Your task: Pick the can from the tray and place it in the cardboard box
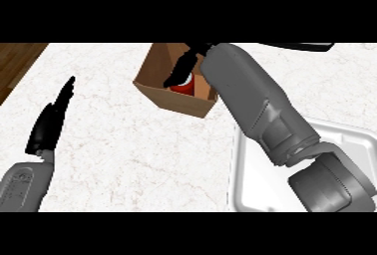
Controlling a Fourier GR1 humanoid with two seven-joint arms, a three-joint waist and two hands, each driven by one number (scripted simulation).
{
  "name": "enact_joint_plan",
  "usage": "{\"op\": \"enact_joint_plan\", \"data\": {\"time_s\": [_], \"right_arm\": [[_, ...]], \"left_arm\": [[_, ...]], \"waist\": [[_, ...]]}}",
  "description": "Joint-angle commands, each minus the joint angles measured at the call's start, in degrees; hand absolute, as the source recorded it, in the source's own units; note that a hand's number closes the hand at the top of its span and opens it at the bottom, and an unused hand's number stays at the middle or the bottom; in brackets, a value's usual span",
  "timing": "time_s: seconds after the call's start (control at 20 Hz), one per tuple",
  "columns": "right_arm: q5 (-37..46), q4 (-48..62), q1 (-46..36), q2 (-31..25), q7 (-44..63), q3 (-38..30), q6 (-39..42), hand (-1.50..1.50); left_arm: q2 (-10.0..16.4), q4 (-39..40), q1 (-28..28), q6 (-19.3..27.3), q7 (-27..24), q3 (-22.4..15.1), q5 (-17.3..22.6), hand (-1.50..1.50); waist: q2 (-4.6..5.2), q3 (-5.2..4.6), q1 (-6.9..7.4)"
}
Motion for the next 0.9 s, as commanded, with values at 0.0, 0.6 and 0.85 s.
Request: {"op": "enact_joint_plan", "data": {"time_s": [0.0,0.6,0.85], "right_arm": [[-3.2,-1.3,-0.2,0.0,-2.0,-1.1,-1.5,-1.5],[-15.2,-1.4,-0.9,-0.1,-5.6,-11.7,-1.3,-1.5],[-17.1,-0.7,0.6,-7.7,-6.8,-14.2,3.1,-1.5]], "left_arm": [[0.1,-0.5,-1.1,0.0,1.0,0.2,0.0,0.0],[1.9,0.9,0.1,-0.4,0.5,2.7,0.9,0.0],[2.4,0.1,5.7,-0.1,-3.2,4.1,1.6,0.0]], "waist": [[-0.11,0.06,-0.01],[-0.11,0.14,-4.24],[-0.19,0.12,-4.27]]}}
